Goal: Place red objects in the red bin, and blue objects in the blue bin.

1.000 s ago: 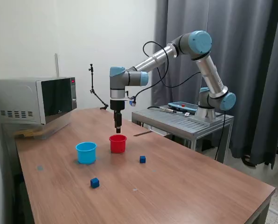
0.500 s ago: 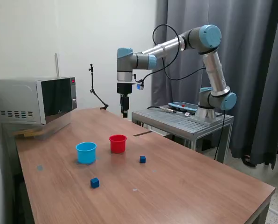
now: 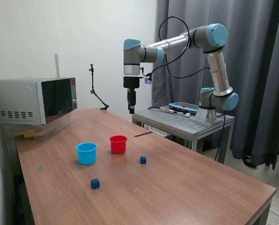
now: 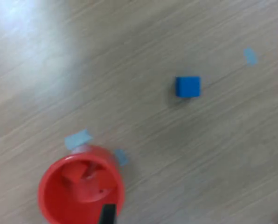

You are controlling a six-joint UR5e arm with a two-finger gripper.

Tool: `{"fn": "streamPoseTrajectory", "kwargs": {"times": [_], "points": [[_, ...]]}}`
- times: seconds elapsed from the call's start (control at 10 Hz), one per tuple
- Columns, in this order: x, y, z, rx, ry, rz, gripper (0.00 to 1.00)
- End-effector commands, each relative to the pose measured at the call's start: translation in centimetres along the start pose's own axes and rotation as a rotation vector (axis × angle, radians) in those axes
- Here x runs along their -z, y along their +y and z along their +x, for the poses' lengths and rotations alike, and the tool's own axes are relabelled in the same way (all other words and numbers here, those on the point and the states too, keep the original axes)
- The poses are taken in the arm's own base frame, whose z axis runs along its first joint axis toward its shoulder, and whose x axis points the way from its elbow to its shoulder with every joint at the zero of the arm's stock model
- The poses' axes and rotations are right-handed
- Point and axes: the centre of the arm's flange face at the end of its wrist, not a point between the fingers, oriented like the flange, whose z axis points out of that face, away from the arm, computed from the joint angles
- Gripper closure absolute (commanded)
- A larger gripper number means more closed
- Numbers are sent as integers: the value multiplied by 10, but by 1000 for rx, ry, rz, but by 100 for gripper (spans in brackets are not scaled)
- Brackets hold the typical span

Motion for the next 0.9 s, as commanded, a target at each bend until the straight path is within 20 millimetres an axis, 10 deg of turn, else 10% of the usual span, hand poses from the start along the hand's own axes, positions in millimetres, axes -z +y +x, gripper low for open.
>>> {"fn": "streamPoseTrajectory", "kwargs": {"times": [0.0,0.8], "points": [[1,-21,31,-15,4,1,0],[-39,-63,44,-14,-43,106,0]]}}
